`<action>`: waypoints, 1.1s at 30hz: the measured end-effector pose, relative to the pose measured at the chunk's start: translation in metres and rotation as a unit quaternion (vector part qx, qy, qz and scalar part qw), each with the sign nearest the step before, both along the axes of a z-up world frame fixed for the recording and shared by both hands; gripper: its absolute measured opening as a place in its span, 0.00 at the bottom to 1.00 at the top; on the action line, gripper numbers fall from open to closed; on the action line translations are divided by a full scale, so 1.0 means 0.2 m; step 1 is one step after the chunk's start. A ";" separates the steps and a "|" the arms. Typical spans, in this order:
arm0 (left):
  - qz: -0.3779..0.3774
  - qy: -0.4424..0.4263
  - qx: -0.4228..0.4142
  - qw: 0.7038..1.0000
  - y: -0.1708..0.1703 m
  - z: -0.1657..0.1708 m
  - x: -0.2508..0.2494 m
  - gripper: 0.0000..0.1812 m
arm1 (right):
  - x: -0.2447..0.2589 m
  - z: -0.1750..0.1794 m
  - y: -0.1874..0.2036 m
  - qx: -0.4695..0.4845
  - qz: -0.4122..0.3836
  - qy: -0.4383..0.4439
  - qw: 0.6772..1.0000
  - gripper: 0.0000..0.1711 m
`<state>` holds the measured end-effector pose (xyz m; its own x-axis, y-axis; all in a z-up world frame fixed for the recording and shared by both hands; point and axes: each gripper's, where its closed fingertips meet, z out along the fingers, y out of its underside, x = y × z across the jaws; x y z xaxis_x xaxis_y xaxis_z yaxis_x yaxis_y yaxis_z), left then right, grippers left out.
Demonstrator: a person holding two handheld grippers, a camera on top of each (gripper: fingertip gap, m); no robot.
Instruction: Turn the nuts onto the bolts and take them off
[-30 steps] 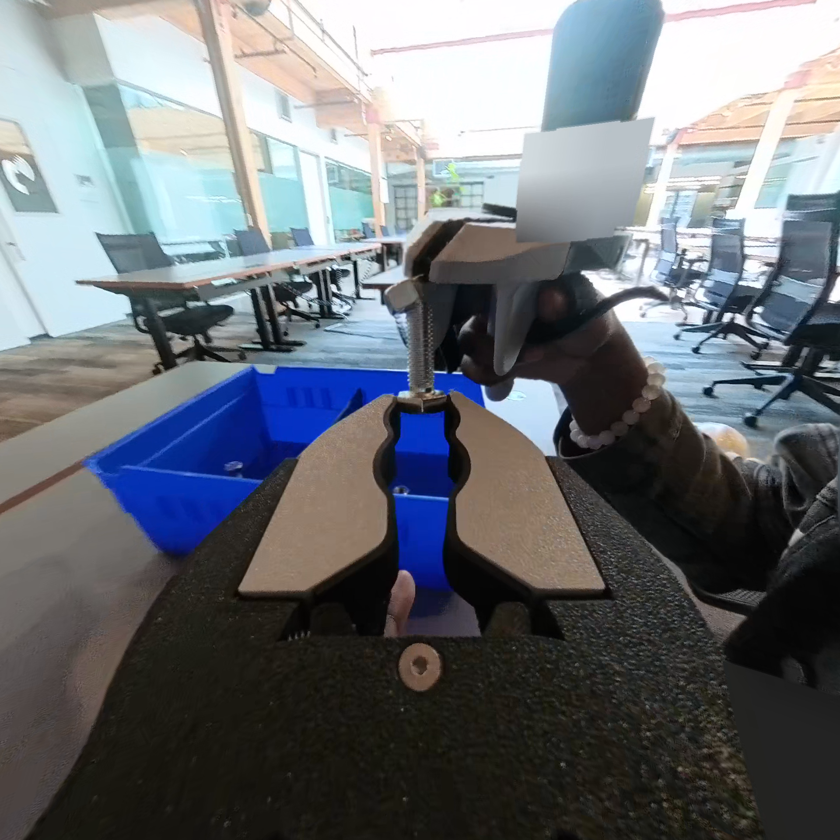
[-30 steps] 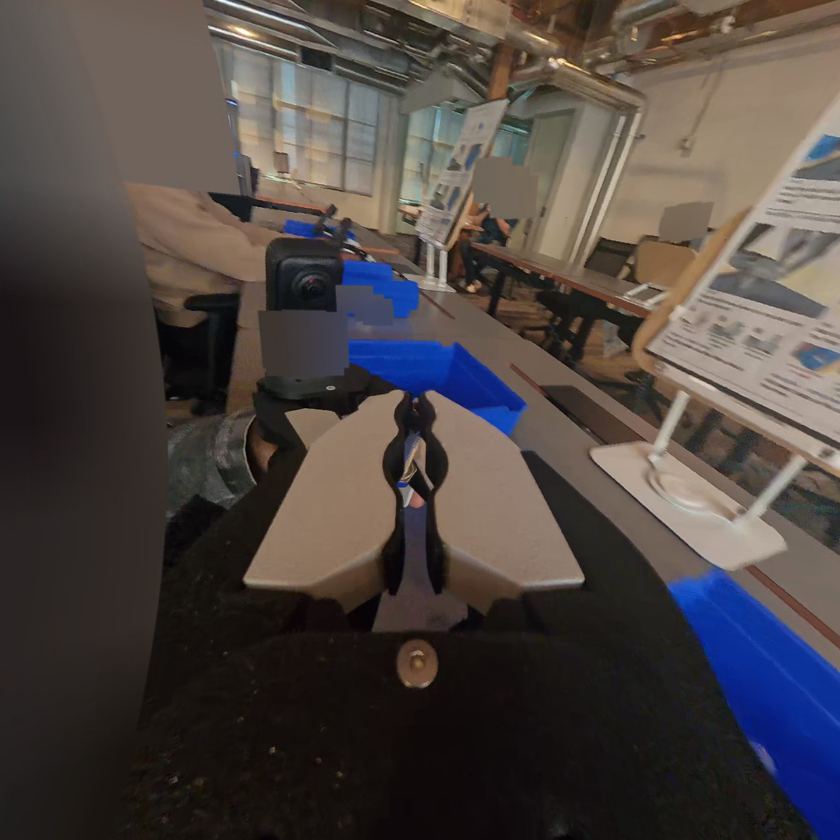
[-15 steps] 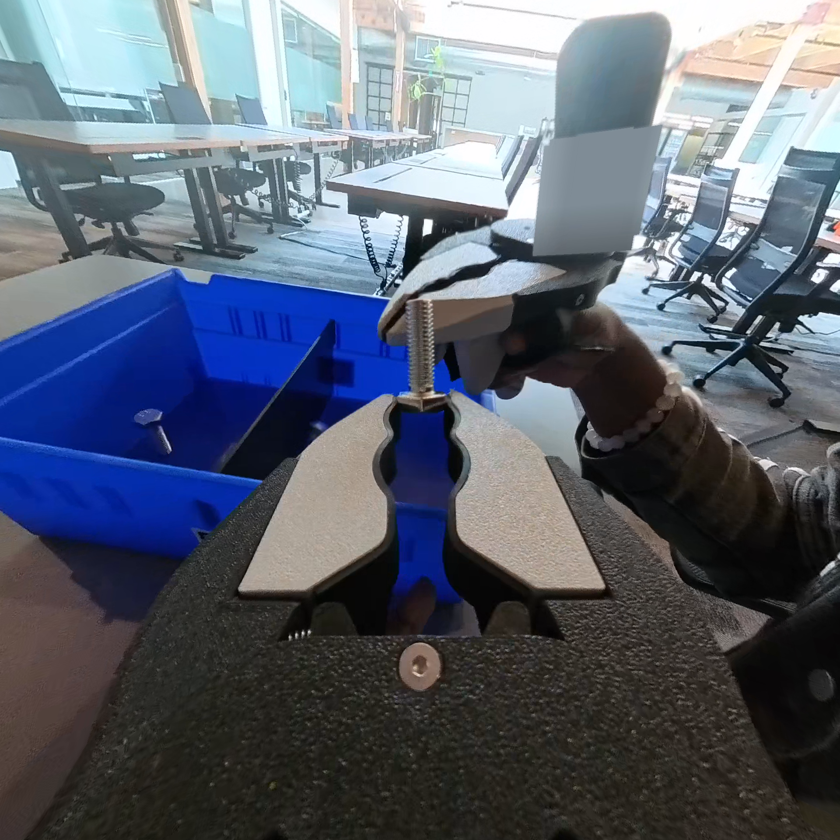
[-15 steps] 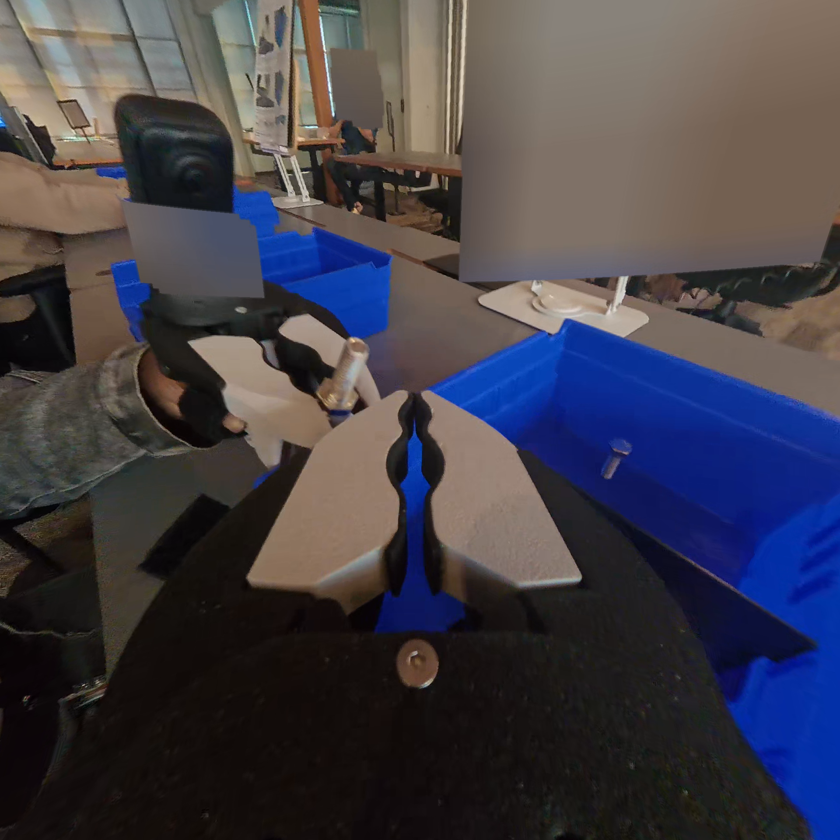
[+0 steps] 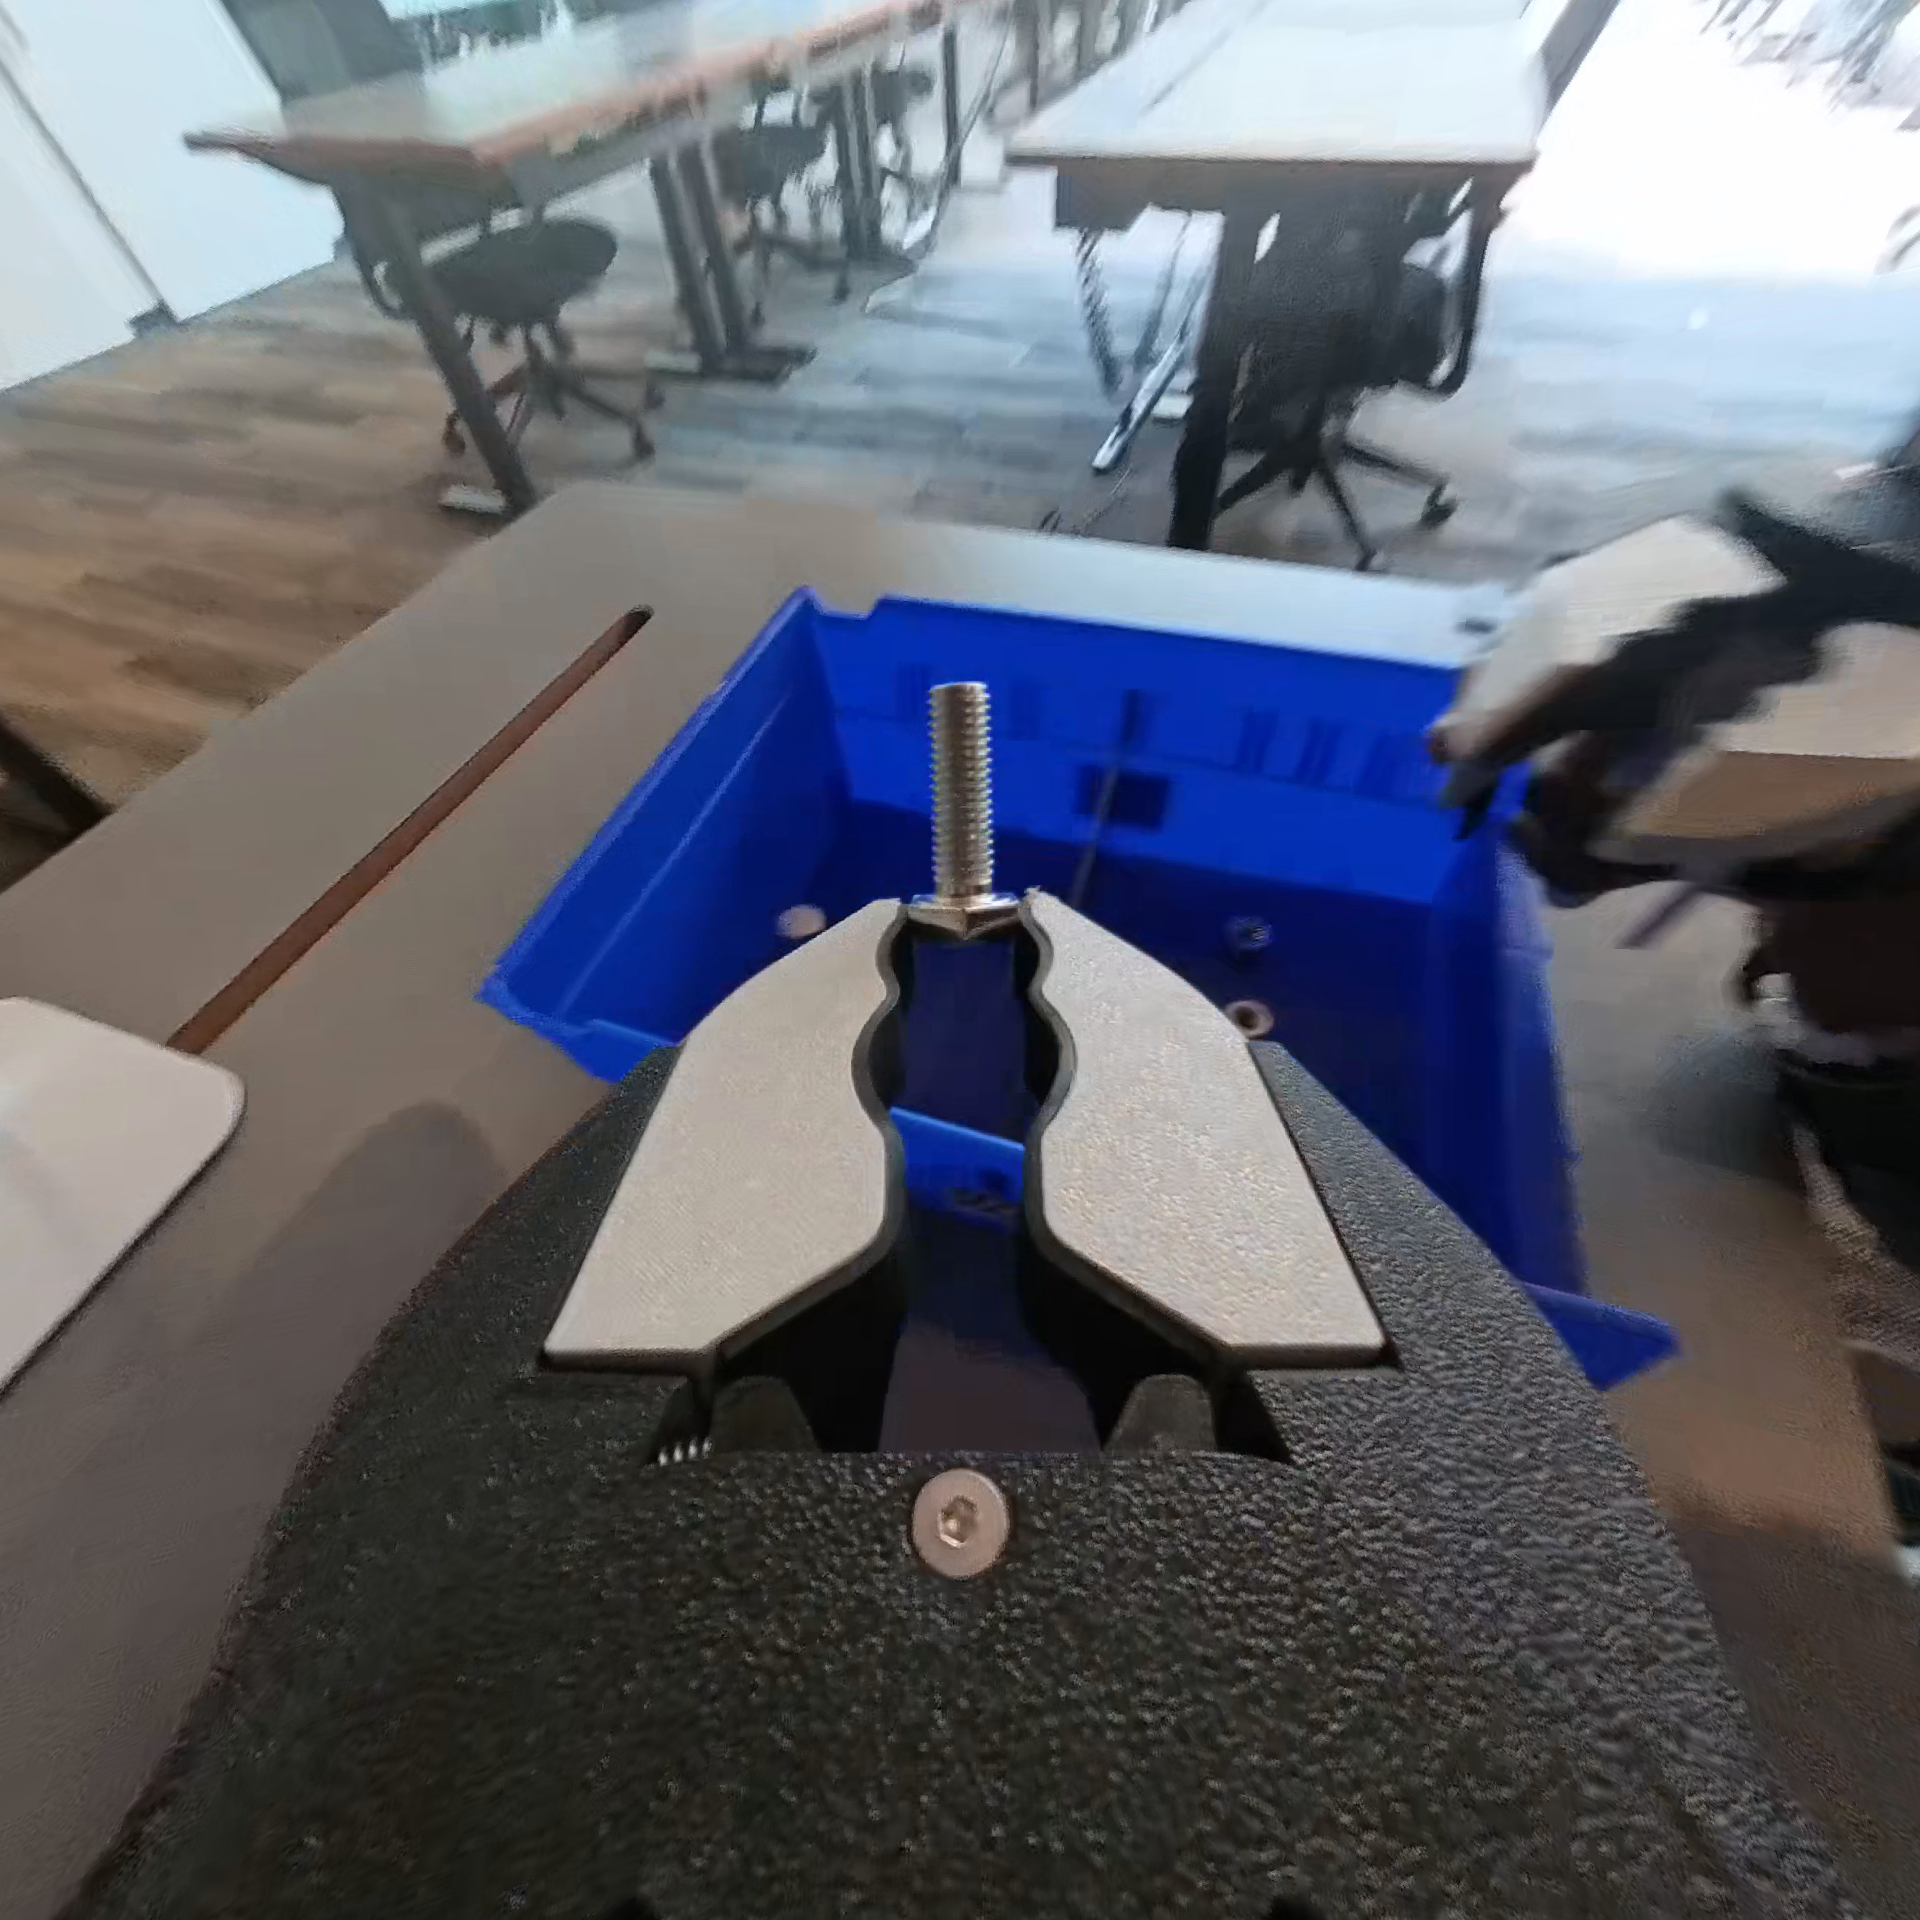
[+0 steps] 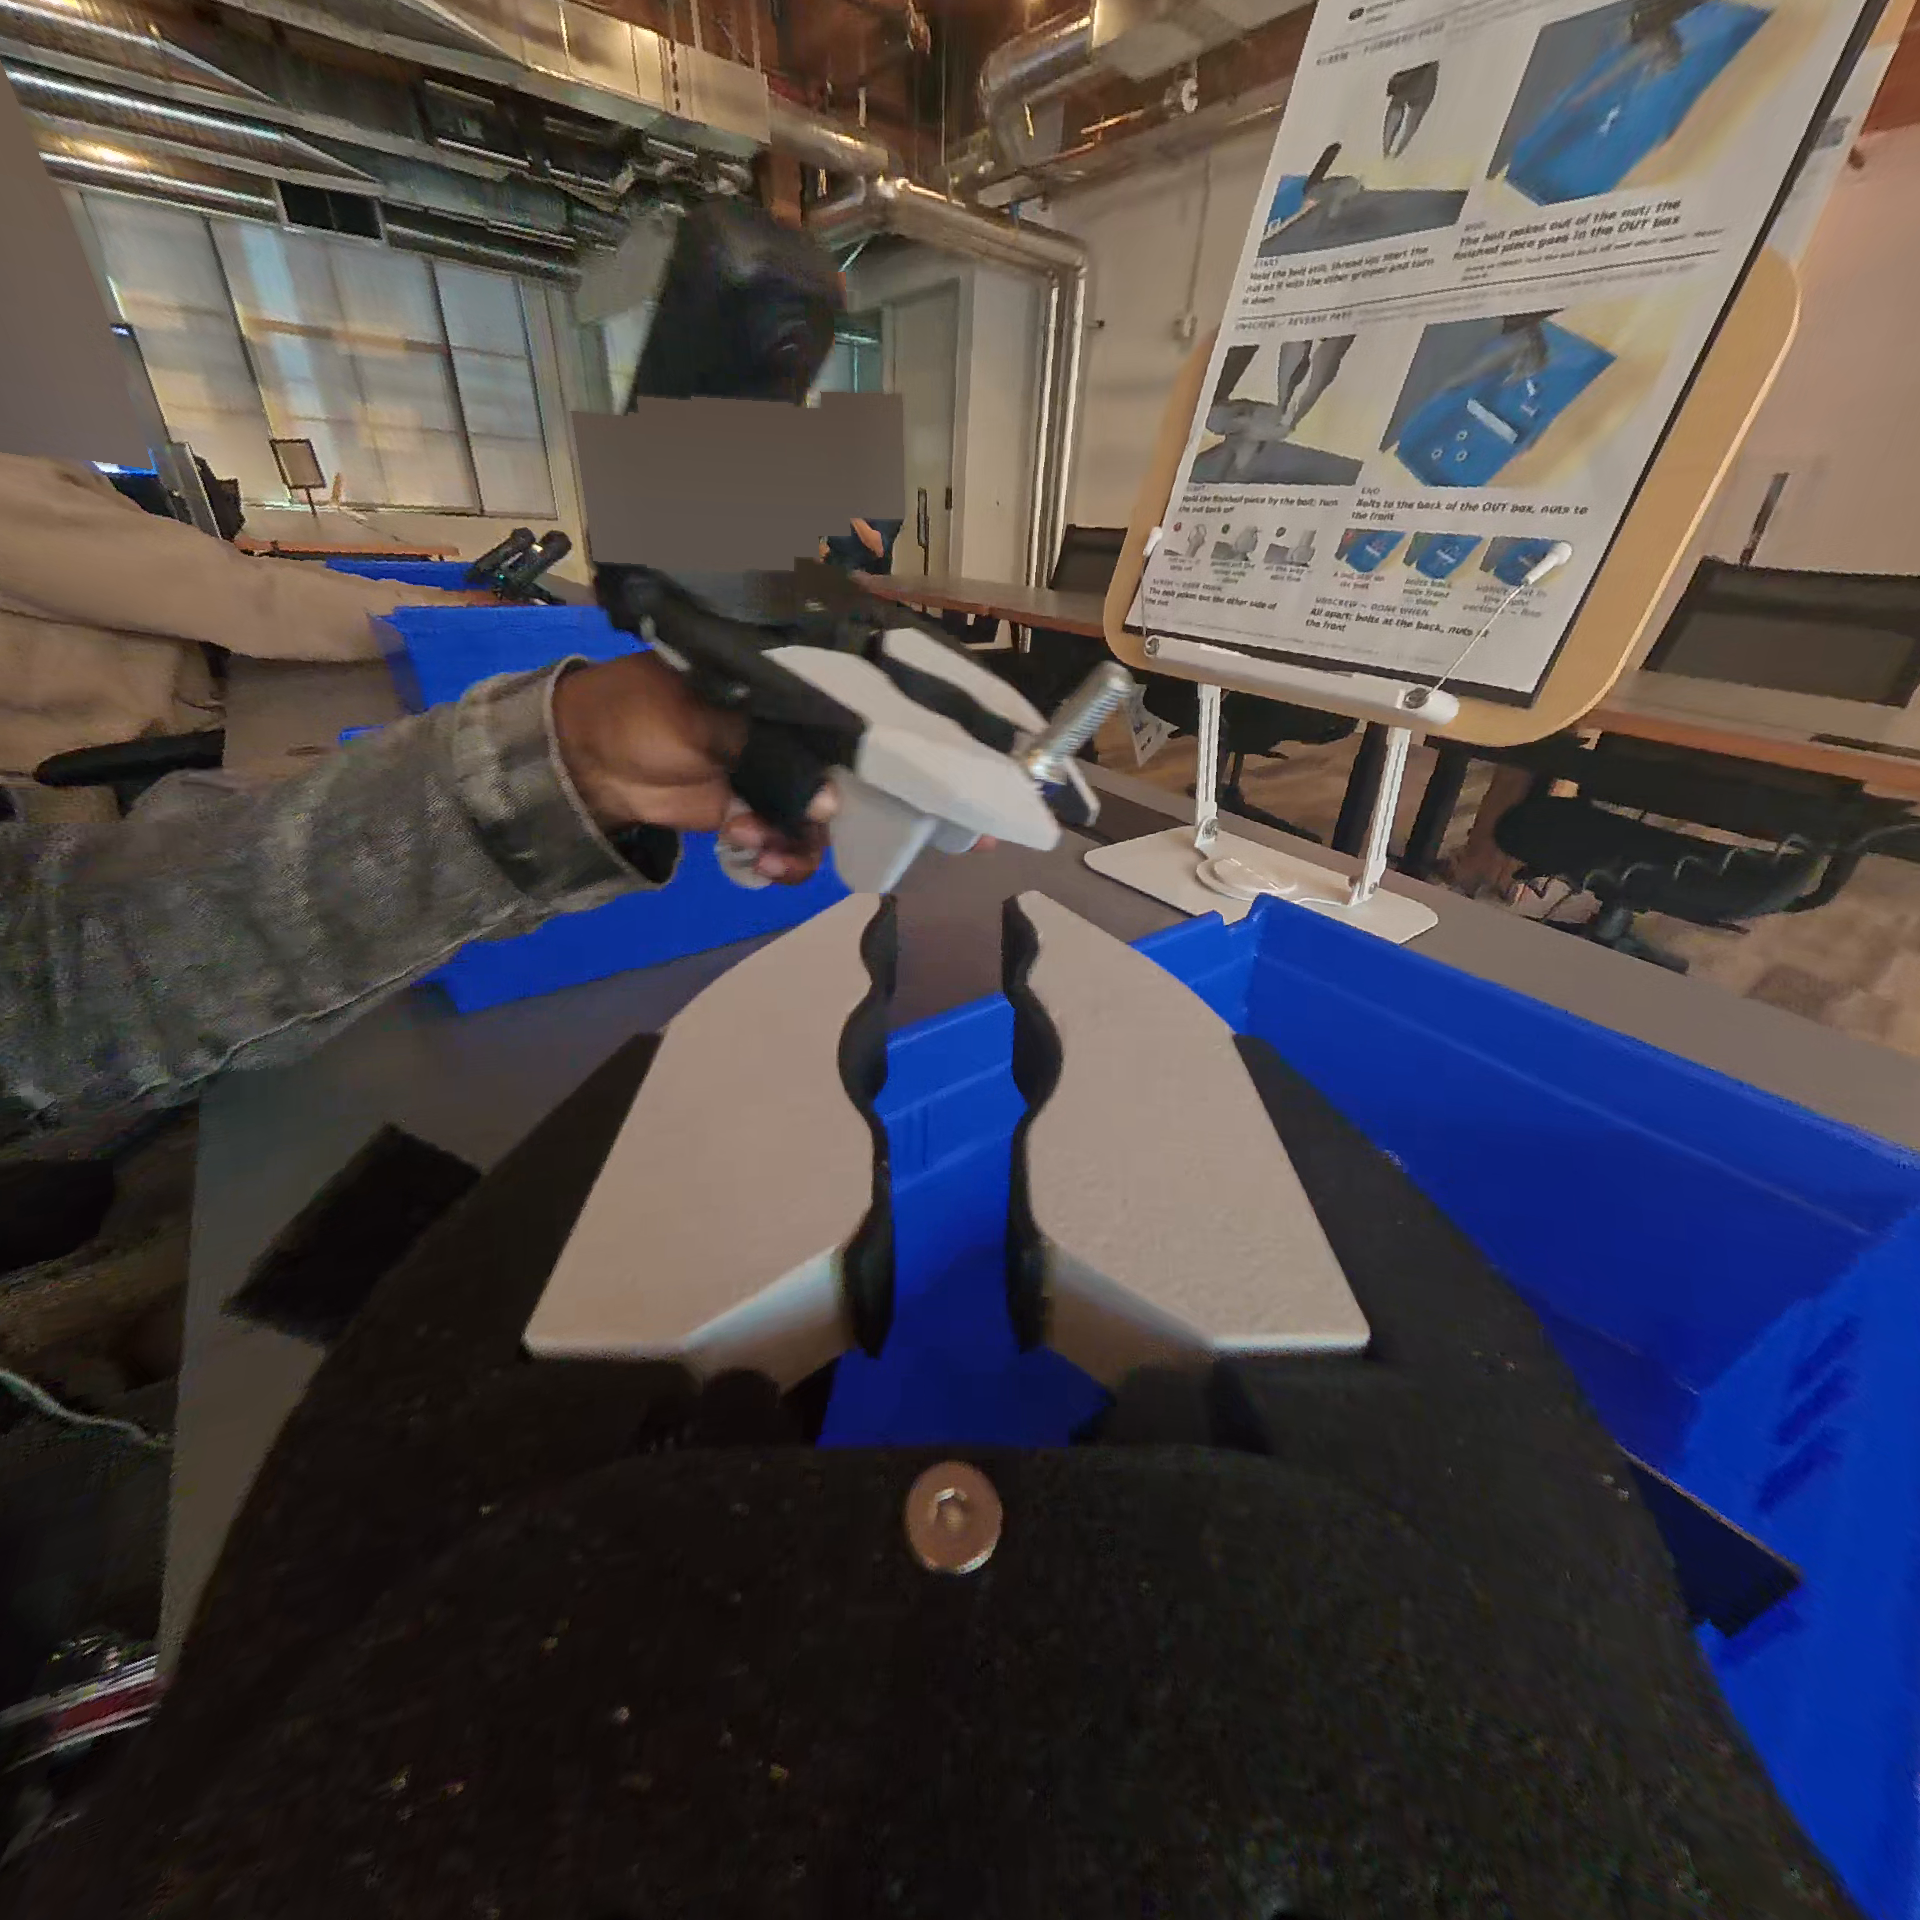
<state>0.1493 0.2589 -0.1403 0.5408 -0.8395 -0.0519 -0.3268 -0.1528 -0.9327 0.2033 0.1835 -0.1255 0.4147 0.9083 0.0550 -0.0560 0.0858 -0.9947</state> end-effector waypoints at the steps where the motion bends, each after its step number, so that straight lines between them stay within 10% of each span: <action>1: 0.008 0.025 -0.005 1.000 0.06 -0.01 -0.01 0.10 | 0.00 0.00 0.00 0.004 0.000 -0.001 1.000 0.12; 18: -0.059 0.439 -0.137 0.886 0.41 -0.47 0.11 0.10 | 0.08 0.00 0.05 -0.011 -0.011 0.050 0.999 0.15; 27: -0.068 0.415 -0.156 0.894 0.40 -0.49 0.13 0.16 | 0.08 0.00 0.05 -0.015 -0.007 0.052 0.999 0.15; 33: -0.093 0.213 -0.120 0.965 0.34 -0.15 0.21 0.32 | 0.07 0.00 0.05 -0.019 -0.006 0.050 0.999 0.15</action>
<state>0.1918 0.3279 -0.1709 0.3516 -0.9357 -0.0282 -0.7155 -0.2492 -0.6527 0.2172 0.1939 -0.1260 0.4279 0.9035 -0.0219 -0.1549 0.0494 -0.9867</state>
